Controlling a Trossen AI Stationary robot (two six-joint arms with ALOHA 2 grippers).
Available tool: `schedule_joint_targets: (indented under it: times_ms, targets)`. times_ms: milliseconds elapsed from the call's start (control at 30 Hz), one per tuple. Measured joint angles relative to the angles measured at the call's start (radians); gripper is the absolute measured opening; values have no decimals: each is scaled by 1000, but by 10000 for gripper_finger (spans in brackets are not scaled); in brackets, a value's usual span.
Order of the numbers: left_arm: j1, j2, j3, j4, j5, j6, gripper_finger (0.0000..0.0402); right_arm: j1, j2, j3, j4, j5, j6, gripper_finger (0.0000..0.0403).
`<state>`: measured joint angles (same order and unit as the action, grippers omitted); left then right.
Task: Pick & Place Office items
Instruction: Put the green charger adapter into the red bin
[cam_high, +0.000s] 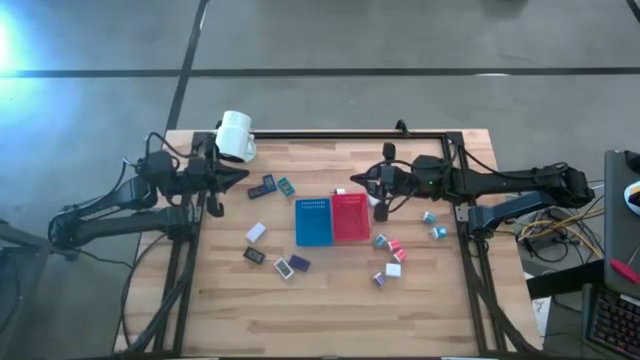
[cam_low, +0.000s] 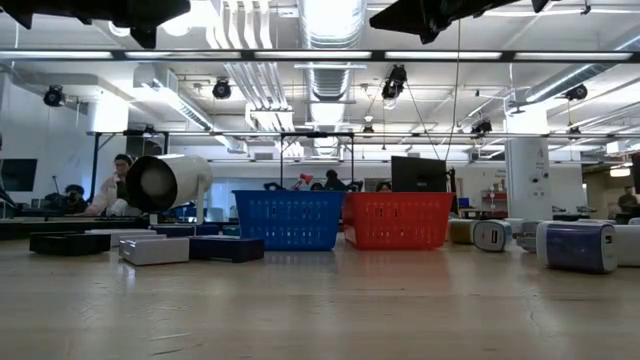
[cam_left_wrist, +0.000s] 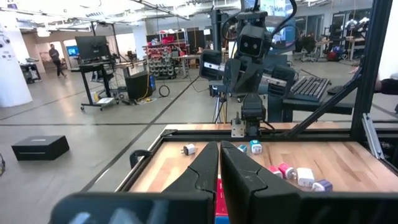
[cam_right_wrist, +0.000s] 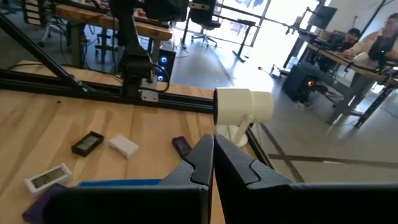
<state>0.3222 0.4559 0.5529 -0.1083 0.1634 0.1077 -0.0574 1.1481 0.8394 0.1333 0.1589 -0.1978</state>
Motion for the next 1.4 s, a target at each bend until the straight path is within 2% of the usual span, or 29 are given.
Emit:
schedule_joint_targets:
  times_ms: [633, 1033, 1133, 1233, 1400]
  targets:
    - [0, 58, 0, -5, -1, -29, 23, 1, 0, -10, -16, -3, 130, 8]
    - [0, 94, 0, -73, -4, 16, 23, 1, 0, -41, -47, -3, 115, 8]
    - [0, 95, 1, -82, -32, 41, 23, 0, 0, -25, -130, -3, 124, 8]
    - [0, 95, 25, -151, -73, 57, 23, -1, 0, 22, -285, -2, 144, 8]
    - [0, 95, 80, -223, -82, 57, 23, -2, 0, 114, -554, -1, 196, 8]
